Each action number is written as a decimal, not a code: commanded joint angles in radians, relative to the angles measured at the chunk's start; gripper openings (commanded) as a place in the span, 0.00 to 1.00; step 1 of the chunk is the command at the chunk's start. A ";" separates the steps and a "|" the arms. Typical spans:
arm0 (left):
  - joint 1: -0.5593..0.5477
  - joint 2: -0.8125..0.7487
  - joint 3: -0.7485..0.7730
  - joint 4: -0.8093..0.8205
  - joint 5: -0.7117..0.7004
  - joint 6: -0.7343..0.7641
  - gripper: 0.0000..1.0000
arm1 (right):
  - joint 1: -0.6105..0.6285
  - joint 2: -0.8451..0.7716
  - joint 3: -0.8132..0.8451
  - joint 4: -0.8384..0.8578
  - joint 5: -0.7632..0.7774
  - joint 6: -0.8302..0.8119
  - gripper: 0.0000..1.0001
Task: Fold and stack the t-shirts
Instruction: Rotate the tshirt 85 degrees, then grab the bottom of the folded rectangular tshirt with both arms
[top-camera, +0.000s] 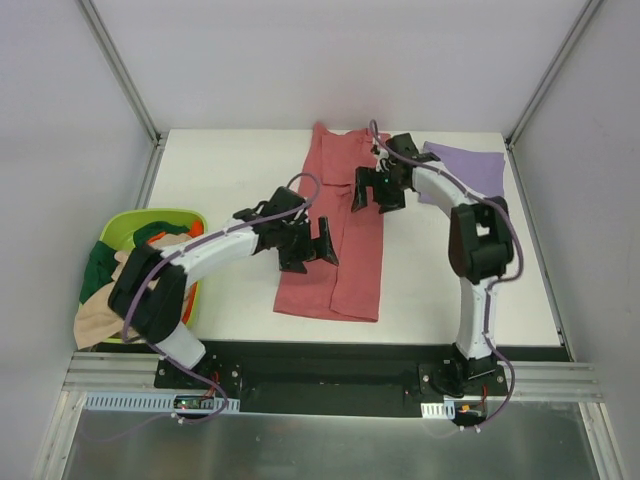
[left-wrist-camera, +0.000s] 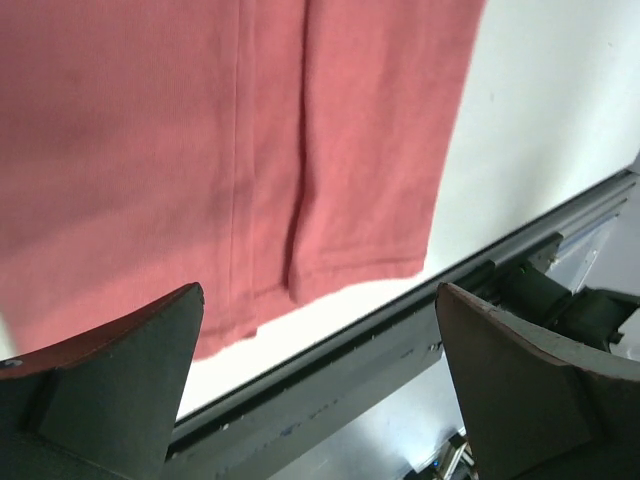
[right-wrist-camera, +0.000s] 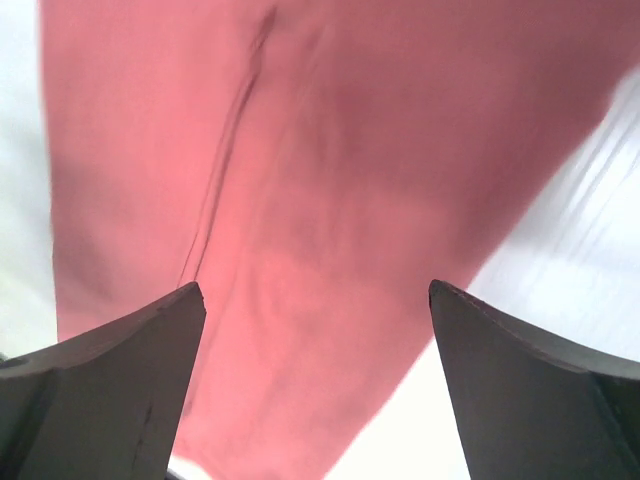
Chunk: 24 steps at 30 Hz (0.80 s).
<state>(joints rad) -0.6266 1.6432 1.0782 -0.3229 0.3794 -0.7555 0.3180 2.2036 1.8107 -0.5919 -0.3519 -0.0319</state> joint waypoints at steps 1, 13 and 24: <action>0.028 -0.232 -0.114 -0.034 -0.069 0.035 0.99 | 0.059 -0.420 -0.288 0.213 -0.022 -0.226 0.96; 0.156 -0.505 -0.475 -0.107 -0.112 -0.047 0.89 | 0.521 -0.851 -0.829 0.020 0.195 -0.347 0.99; 0.154 -0.327 -0.468 -0.068 -0.154 -0.088 0.55 | 0.667 -0.730 -0.904 0.023 0.295 -0.246 0.81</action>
<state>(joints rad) -0.4706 1.2484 0.5903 -0.4110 0.2489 -0.8242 0.9798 1.4410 0.9035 -0.5777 -0.1249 -0.3000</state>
